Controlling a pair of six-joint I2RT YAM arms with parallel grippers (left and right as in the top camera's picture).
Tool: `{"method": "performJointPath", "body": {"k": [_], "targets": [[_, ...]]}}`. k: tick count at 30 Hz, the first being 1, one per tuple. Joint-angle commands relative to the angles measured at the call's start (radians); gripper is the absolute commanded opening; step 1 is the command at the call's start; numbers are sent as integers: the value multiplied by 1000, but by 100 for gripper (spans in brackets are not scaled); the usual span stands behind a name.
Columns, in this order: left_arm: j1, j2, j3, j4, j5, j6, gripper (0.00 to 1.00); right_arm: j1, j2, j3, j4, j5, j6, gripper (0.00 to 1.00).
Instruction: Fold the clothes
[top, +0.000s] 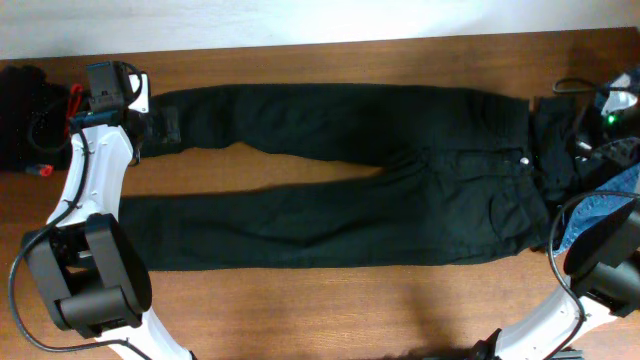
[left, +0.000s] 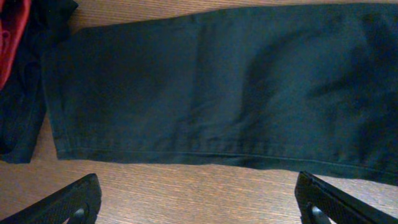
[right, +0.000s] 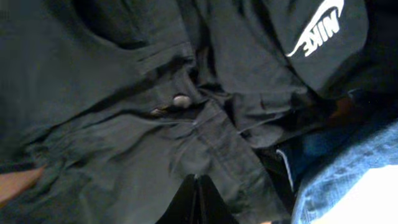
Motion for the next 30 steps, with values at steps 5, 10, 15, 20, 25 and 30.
{"method": "performJointPath", "body": {"k": [5,10,15,20,25,30], "targets": [[2,-28,14,-1,11,-13,99,5,6,-148,175,1,10,4],[2,-28,14,-1,11,-13,99,-2,8,-216,290,1,20,4],[2,-28,14,-1,11,-13,99,-2,36,-290,359,58,71,4],[2,-28,14,-1,11,-13,99,-7,91,-341,409,85,80,4],[2,-28,14,-1,11,-13,99,-8,127,-344,430,182,80,4],[2,-28,14,-1,11,-13,99,-42,127,-344,453,237,89,4]]}}
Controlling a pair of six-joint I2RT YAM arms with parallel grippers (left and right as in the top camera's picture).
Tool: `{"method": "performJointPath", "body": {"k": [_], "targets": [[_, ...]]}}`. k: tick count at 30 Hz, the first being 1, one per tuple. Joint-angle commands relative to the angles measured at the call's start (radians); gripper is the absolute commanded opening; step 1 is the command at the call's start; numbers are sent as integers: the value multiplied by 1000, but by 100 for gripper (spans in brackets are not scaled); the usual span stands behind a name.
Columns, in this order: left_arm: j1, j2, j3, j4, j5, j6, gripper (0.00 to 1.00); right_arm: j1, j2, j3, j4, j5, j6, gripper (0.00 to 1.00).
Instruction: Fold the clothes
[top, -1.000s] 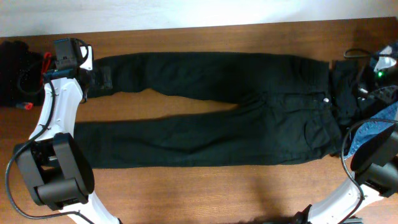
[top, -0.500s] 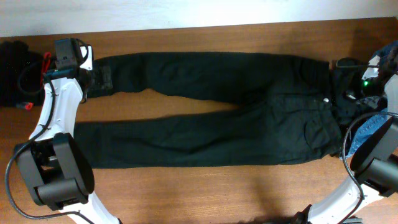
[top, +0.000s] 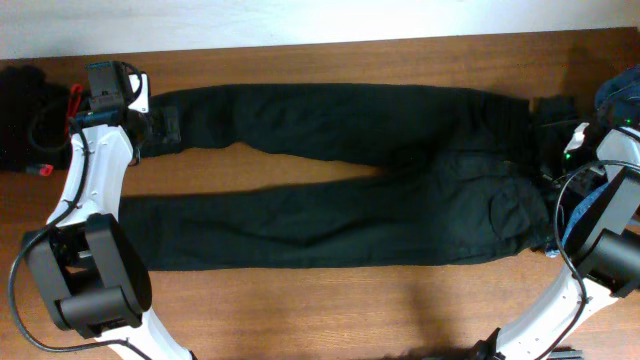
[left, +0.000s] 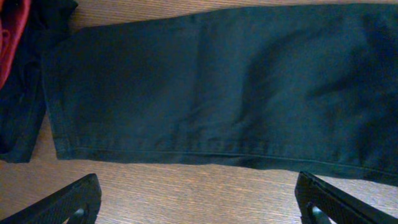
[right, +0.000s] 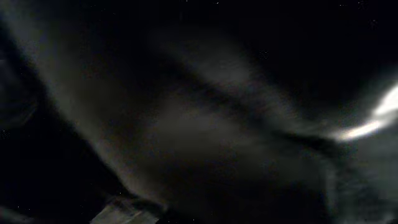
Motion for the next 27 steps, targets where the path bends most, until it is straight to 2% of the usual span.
{"method": "performJointPath", "body": {"k": [1,10,16,24,27], "targets": [[2,-28,14,-1,11,-10,99,-48,-2,-1,13,79,21,4],[2,-28,14,-1,11,-10,99,-177,-2,0,60,29,35,4],[2,-28,14,-1,11,-10,99,-210,-2,22,66,0,31,4],[2,-28,14,-1,11,-10,99,-190,-2,184,-69,-79,31,4],[2,-28,14,-1,11,-10,99,-182,-2,269,-154,-167,31,4]]}}
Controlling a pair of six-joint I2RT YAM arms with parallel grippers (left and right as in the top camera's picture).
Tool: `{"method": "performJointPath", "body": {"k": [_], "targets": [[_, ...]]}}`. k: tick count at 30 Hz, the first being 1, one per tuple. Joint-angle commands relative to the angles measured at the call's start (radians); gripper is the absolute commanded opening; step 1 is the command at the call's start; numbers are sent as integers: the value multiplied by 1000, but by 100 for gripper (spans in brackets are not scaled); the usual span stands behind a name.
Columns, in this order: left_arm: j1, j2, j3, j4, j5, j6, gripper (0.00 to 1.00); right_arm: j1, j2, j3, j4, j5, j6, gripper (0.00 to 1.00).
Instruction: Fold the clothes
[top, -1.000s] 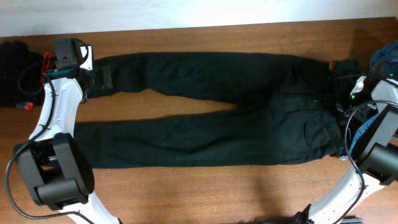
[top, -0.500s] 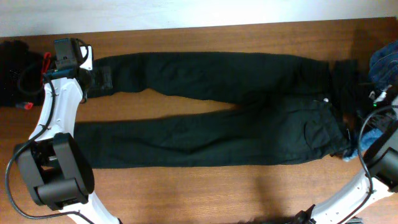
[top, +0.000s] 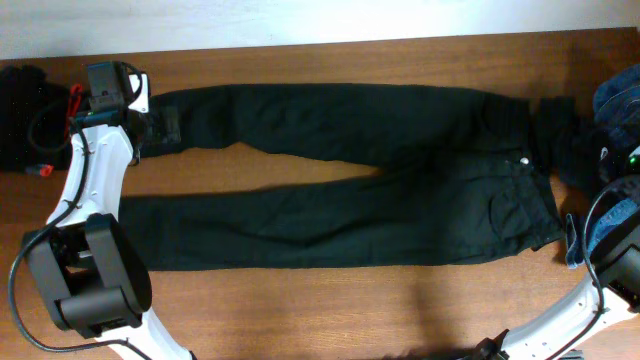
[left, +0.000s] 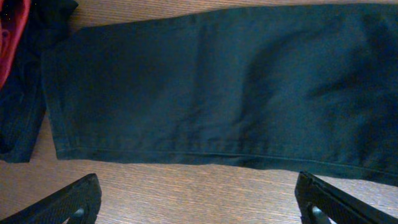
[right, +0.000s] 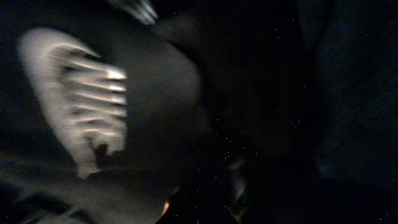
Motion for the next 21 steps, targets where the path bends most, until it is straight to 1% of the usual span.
{"method": "performJointPath", "body": {"k": [1,4,7,12,14,16,18,21], "targets": [[2,-28,14,-1,11,-10,99,19,-4,105,-55,-119,8,4],[2,-28,14,-1,11,-10,100,37,-4,172,-130,-163,7,4],[2,-28,14,-1,11,-10,99,63,-4,210,-170,-162,7,4],[2,-28,14,-1,11,-10,99,84,-4,237,-157,-164,-32,4],[2,-28,14,-1,11,-10,99,97,-4,237,-137,-200,-109,4],[2,-28,14,-2,11,-10,99,120,-3,237,-109,-217,-155,4],[2,-28,14,-1,11,-10,99,142,-3,237,-90,-212,-194,4],[2,-28,14,-1,11,-10,99,172,-4,237,-72,-142,-199,5]]}}
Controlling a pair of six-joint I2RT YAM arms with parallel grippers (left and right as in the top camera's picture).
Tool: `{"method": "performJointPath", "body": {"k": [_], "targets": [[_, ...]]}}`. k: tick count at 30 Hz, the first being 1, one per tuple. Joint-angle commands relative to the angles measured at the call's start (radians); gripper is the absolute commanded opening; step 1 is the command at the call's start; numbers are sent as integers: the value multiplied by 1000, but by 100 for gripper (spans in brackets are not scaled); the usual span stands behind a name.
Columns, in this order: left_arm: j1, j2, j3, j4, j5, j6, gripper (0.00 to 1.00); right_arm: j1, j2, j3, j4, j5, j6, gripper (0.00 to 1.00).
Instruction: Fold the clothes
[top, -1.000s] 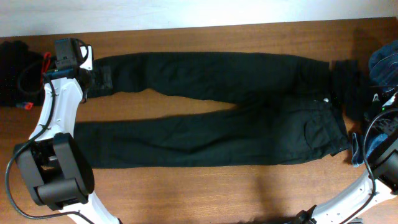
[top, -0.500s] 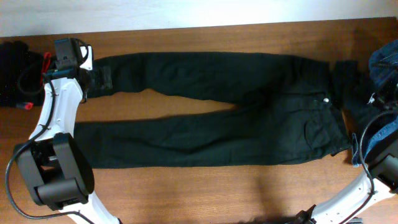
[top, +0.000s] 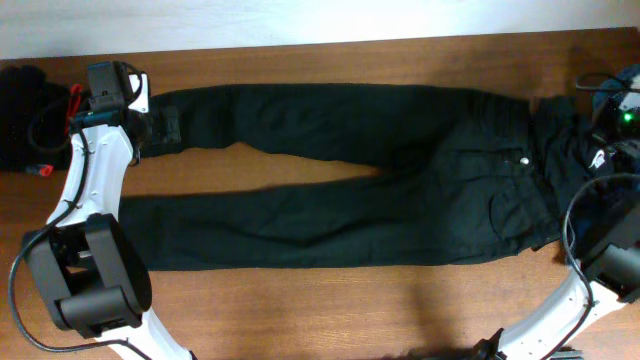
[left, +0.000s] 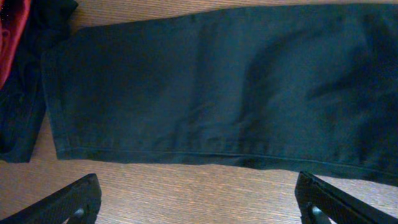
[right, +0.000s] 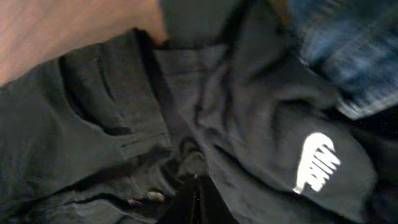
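Black trousers (top: 330, 180) lie flat across the table, legs to the left and waist to the right. My left gripper (left: 199, 208) hangs open just in front of the far leg's cuff (left: 68, 93), its fingers (left: 78, 199) wide apart over bare wood. The right gripper (right: 198, 199) is shut, its tips over the rumpled waistband (right: 124, 143) beside the button (right: 152, 196). I cannot tell whether cloth is pinched. In the overhead view that gripper (top: 600, 135) sits at the waist's far right corner.
A black garment with a white Nike logo (right: 314, 162) lies against the waistband, with blue jeans (right: 348, 56) beyond it in the pile at the right edge. A black and red bundle (top: 30, 110) sits at the far left. The wooden table (top: 330, 310) runs along the front.
My right arm has moved from the clothes pile at the right edge back toward the far corner of the waist. Its view now shows the waistband and Nike garment. The left arm is unchanged.
My right gripper was shut over the waistband by the button, with the Nike garment beside it. It then sat low at the waist's right edge, then over the pile further right, and is now back at the waistband. The left gripper stayed open at the cuff throughout.
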Motion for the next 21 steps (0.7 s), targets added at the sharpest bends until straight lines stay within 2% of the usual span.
{"method": "performJointPath", "body": {"k": [1,2,5,7,21], "targets": [[2,-28,14,-1,11,-10,99,45,-3,23,6,64,-58,15],[2,-28,14,-1,11,-10,99,47,-4,23,4,98,-58,33],[2,-28,14,-1,11,-10,99,45,-4,23,-10,201,-58,70],[2,-28,14,-1,11,-10,99,40,-3,17,-10,232,-58,81],[2,-28,14,-1,11,-10,100,12,50,-101,124,277,-51,86]]}}
